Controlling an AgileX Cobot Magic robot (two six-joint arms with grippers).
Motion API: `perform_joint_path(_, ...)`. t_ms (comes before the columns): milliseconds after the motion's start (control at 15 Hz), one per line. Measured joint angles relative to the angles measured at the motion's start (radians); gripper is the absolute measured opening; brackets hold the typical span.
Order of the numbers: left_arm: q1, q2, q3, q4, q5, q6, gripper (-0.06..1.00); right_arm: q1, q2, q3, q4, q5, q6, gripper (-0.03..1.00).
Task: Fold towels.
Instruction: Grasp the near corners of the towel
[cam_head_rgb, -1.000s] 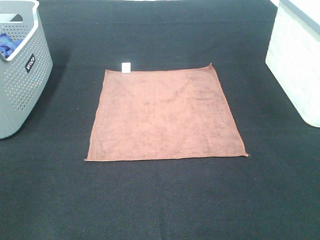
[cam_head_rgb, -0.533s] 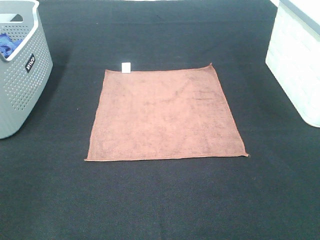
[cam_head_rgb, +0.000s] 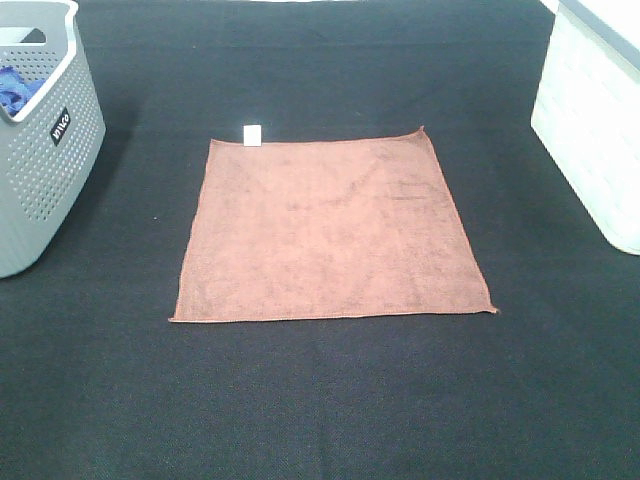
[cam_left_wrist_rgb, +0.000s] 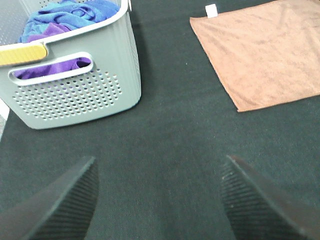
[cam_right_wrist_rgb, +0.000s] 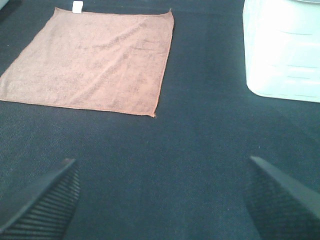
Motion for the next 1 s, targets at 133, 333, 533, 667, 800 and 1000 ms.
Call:
perform_joint_path(133, 0.0, 0.005, -0.015, -0.017, -0.125, 0.0, 0.67, 0.0, 0.025, -0.009, 0.005, -0.077, 0.0, 0.83)
perform_joint_path(333, 0.0, 0.096, 0.016, -0.114, -0.392, -0.008, 0.67, 0.0, 0.165, -0.012, 0.036, -0.26, 0.017, 0.83)
perform_joint_path(533, 0.0, 0.222, 0.034, -0.231, -0.519, -0.009, 0.67, 0.0, 0.285, -0.012, 0.056, -0.346, 0.081, 0.83)
perform_joint_path(667, 0.0, 0.369, 0.034, -0.373, -0.566, -0.004, 0.67, 0.0, 0.41, -0.012, 0.079, -0.413, 0.123, 0.83)
perform_joint_path(800, 0.0, 0.544, 0.034, -0.494, -0.566, 0.065, 0.67, 0.0, 0.555, -0.012, 0.101, -0.46, 0.126, 0.83)
perform_joint_path(1000, 0.0, 0.882, 0.034, -0.703, -0.572, 0.308, 0.67, 0.0, 0.827, -0.012, 0.178, -0.58, 0.121, 0.83)
